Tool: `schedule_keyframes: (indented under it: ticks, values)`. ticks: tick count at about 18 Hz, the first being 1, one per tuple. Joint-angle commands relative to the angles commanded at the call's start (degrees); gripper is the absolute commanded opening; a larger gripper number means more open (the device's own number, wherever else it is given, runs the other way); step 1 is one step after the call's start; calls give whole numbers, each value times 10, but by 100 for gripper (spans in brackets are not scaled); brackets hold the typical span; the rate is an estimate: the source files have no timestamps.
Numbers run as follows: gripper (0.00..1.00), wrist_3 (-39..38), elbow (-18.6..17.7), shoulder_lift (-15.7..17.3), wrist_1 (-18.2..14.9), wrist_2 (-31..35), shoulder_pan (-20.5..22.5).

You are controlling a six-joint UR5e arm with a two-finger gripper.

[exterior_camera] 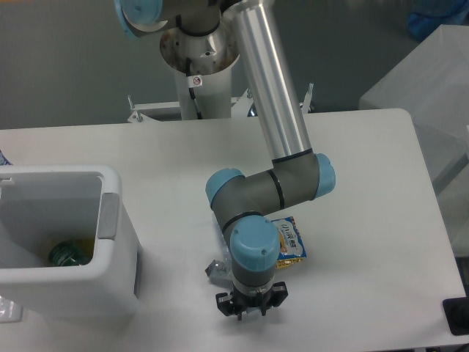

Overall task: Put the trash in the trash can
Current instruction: 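Lower the gripper onto the clear water bottle and close on it, then lift the gripped water bottle up off the table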

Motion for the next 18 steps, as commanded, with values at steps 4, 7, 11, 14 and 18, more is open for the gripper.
schedule_keyframes:
  ticks: [4,7,11,14,18]
  values:
    - [40,1,0,2,0,14,1]
    - [36,0,0,4,0,17,1]
    - [36,2,3,8,2,31,0]
    - [36,1,16,9,7,104,0]
    - [36,8,23,11,11,172,-8]
